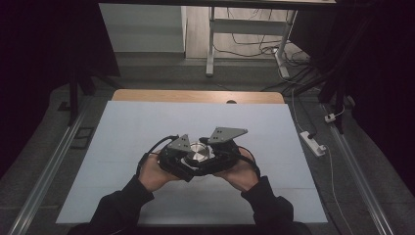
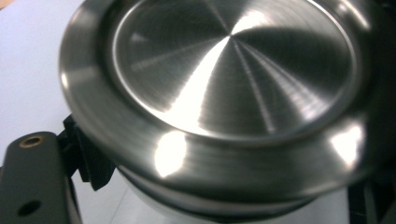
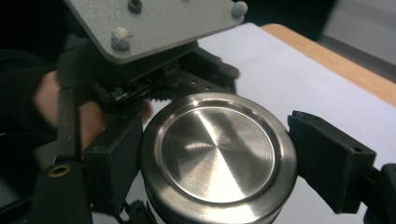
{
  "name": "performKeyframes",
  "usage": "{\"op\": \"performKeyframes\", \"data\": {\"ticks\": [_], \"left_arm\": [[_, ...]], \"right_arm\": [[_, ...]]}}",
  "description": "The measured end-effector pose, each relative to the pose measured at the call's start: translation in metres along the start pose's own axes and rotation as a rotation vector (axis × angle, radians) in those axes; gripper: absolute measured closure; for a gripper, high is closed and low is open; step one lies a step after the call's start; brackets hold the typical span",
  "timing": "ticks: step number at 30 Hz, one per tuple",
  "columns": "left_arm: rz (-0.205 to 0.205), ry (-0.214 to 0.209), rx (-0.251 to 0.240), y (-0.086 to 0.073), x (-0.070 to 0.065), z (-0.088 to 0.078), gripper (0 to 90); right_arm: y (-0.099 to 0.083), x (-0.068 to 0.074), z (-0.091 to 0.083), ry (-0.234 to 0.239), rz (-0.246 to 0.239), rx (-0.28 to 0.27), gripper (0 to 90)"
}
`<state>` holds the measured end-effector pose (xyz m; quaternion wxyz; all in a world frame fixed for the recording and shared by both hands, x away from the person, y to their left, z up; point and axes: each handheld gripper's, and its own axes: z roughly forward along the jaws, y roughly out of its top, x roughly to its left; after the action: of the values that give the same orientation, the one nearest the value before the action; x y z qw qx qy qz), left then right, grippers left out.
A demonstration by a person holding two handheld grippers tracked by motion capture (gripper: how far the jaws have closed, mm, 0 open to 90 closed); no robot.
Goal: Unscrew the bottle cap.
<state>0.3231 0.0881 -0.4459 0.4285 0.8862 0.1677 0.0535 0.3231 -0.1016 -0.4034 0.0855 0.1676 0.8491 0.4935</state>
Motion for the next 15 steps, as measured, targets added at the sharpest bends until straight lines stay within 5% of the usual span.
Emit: {"op": "performKeyframes", "data": {"ticks": [10,12,15], "left_arm": [[0.07,-0.139,-0.01,0.001,-0.005,0.001,15.0],[0.063,-0.123,-0.012,0.001,-0.005,0.002,15.0],[0.053,-0.068,-0.012,0.002,-0.004,-0.002,15.0]], "right_arm": [[-0.007,-0.021,-0.009,0.301,-0.056,-0.031,19.2],[-0.008,-0.022,-0.01,0.305,-0.032,-0.035,17.6],[-0.002,-0.021,-0.015,0.233,0.005,-0.039,5.0]]}}
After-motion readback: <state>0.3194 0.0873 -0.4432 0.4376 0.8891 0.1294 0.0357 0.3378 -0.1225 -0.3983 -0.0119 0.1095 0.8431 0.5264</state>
